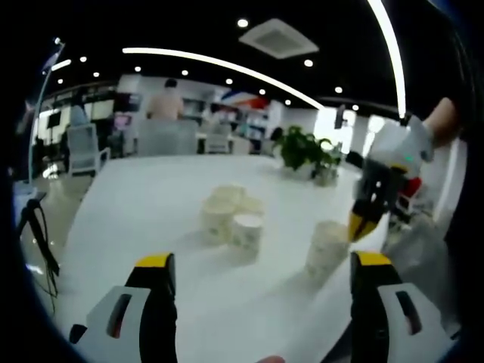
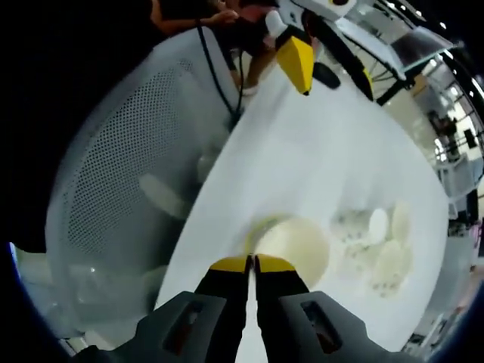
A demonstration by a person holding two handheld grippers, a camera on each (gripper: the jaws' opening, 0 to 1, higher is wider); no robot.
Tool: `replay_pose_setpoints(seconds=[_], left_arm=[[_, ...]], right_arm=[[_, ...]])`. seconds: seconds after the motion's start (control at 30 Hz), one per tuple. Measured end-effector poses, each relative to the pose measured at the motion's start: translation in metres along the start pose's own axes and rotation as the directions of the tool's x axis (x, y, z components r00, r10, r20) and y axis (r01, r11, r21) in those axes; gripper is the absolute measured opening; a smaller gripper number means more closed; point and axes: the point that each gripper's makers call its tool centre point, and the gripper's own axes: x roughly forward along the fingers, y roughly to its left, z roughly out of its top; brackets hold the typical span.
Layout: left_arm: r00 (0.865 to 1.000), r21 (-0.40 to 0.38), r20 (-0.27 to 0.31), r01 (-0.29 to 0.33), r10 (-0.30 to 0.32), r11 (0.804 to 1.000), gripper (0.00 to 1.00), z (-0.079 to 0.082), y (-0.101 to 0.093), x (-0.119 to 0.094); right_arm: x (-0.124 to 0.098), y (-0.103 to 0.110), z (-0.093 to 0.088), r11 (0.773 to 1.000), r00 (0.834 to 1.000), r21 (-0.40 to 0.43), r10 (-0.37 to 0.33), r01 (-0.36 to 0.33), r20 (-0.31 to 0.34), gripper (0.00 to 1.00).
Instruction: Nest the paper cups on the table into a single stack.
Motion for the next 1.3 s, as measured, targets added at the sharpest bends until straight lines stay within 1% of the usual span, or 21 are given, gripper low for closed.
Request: replay_pose_setpoints(seconds=[0.1,0.27,0.37,0.67,0.8,0.97,1.07,1.1,1.17,1.27,1.3], left_arm=[[1.000,-0.002,0.002,0.001,-0.001,1.000,0.95,0.000,0.000,0.000],[1.000,-0.005,0.004,-0.003,0.003,1.000,0.94,0.000,0.001,-0.001],[1.000,-0.008,0.003,-0.004,0.004,1.000,0.95,-0.001,0.002,-0.001],[1.000,-0.010,0.002,-0.007,0.007,1.000,0.95,-0.001,0.003,-0.001],[1.000,-0.005,0.002,-0.004,0.004,1.000,0.95,0.000,0.002,0.001],[1.000,-0.001,0.003,-0.002,0.002,1.000,0.95,0.001,0.001,0.002],[1.000,0.002,0.000,0.002,-0.002,1.000,0.95,0.001,0.000,0.002],[1.000,0.003,-0.001,0.003,-0.003,1.000,0.95,0.001,0.000,0.002],[1.000,0.004,0.000,0.003,-0.003,1.000,0.95,0.002,0.000,0.002],[1.000,0.005,0.003,0.005,-0.005,1.000,0.95,0.005,0.000,0.003],[1.000,0.006,0.003,0.005,-0.005,1.000,0.95,0.005,0.000,0.003]], right_arm=[[0.001,0.002,0.002,1.000,1.000,0.023,0.010,-0.010,0.008,0.00],[0.002,0.001,0.003,1.000,1.000,0.030,0.002,-0.002,0.020,0.09],[0.003,0.002,0.001,0.999,1.000,0.048,0.013,-0.014,0.018,0.11],[0.004,0.002,0.001,0.998,0.999,0.058,0.002,-0.004,0.044,0.13],[0.003,0.002,0.000,0.998,0.999,0.068,-0.008,0.005,0.052,0.18],[0.001,0.003,0.003,0.995,0.996,0.099,-0.018,0.009,0.090,0.21],[-0.001,0.003,0.004,0.994,0.994,0.107,-0.033,0.022,0.105,0.27],[-0.003,0.003,0.005,0.994,0.992,0.106,-0.041,0.028,0.122,0.28],[-0.004,0.004,0.005,0.993,0.989,0.113,-0.050,0.035,0.136,0.31],[-0.009,0.001,0.009,0.987,0.979,0.148,-0.094,0.067,0.184,0.39],[-0.012,-0.001,0.010,0.982,0.973,0.171,-0.110,0.075,0.202,0.42]])
